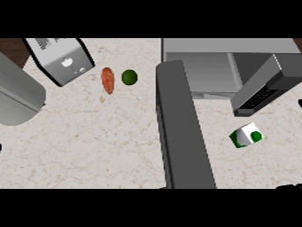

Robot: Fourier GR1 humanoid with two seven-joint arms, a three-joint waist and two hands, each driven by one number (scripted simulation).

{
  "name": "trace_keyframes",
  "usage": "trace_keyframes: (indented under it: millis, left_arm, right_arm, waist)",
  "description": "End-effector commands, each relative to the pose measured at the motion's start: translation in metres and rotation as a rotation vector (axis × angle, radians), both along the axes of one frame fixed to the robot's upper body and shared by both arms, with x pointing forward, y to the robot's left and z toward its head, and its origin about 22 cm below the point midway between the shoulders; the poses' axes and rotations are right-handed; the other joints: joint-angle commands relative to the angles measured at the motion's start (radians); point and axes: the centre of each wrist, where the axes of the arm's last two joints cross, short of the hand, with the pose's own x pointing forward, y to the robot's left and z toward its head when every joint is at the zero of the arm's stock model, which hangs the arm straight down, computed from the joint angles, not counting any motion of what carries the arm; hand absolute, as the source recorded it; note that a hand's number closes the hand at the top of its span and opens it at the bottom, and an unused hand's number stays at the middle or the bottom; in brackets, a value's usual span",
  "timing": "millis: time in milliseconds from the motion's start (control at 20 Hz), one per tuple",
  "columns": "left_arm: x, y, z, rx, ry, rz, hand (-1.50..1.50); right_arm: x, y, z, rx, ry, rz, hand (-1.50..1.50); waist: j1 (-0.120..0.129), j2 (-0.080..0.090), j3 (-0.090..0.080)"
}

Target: Pick up the milk, place it into the microwave and close the microwave

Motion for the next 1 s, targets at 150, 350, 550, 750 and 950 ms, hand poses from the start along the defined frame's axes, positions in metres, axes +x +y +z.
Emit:
trace_keyframes:
  millis: [150,350,550,750,950]
  left_arm:
    - [-0.016,0.012,-0.005,-0.044,-0.051,-0.012,-1.50]
    - [-0.038,0.006,0.016,-0.019,-0.047,-0.013,-1.50]
    - [-0.043,0.014,0.005,-0.027,-0.046,-0.045,-1.50]
    - [-0.056,0.019,0.008,-0.020,-0.046,-0.010,-1.50]
    - [-0.051,0.018,0.008,-0.023,-0.042,-0.012,-1.50]
  right_arm:
    - [0.005,0.012,-0.046,-0.017,0.080,-0.103,-1.50]
    - [0.018,-0.005,-0.072,-0.046,0.113,-0.159,-1.50]
    - [0.012,-0.039,-0.111,-0.064,0.171,-0.201,-1.50]
    - [0.006,-0.031,-0.143,-0.070,0.202,-0.200,-1.50]
    - [0.024,-0.047,-0.153,-0.090,0.218,-0.218,-1.50]
  waist:
    - [0.000,0.001,0.000]
    - [0.008,0.001,0.001]
    - [0.013,0.001,0.001]
    - [0.019,-0.001,0.001]
    - [0.013,0.002,0.002]
